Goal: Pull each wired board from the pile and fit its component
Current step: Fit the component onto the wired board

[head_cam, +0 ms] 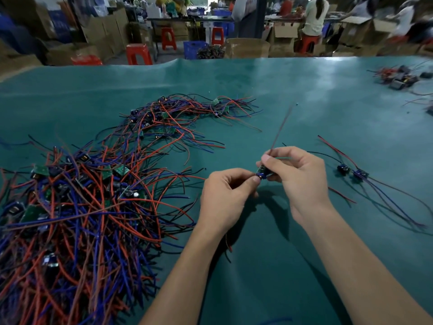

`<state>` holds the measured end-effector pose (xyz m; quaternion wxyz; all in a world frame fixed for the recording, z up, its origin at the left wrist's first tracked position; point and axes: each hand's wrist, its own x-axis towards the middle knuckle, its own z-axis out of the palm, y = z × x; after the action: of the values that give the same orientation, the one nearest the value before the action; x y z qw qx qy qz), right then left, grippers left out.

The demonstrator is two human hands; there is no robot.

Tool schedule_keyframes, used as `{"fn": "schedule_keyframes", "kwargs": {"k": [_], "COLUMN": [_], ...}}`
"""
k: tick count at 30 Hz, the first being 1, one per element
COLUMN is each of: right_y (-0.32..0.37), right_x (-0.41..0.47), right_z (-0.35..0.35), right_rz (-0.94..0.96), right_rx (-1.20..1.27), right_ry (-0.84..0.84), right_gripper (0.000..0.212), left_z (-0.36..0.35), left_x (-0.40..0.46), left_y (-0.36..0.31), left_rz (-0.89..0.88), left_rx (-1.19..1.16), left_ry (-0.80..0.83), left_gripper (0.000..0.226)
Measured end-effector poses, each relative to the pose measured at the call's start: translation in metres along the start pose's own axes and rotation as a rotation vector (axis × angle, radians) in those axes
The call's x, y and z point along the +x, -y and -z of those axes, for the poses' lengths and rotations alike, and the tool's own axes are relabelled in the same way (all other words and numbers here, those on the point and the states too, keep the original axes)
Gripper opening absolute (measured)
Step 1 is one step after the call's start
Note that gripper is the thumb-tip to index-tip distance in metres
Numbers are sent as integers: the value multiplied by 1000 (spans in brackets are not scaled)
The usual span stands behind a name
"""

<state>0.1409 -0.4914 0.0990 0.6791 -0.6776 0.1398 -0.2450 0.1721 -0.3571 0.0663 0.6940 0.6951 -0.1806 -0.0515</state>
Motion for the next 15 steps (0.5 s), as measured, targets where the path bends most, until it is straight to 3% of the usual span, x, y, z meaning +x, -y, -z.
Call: {"fn": "schedule_keyframes", "kwargs": {"k": [6,8,12,15], "right_y": [7,8,7,6], "right_x": [4,3,0,4], "right_z": [5,5,4,9], "right_rz": [-162,-252,-354,-151], "right_rx": [356,424,357,138], "right_ry": [-200,-115,138,96], "right_gripper": [24,19,9,15], "left_z": [2,2,3,2], "left_x": [1,1,0,0], "left_y": [0,-1,-3,-3], "left_rz": [1,2,-7,-7], "left_rx": [-9,-41,-35,20], "left_ry": [-13,-33,11,33], "left_gripper": [12,12,12,11]}}
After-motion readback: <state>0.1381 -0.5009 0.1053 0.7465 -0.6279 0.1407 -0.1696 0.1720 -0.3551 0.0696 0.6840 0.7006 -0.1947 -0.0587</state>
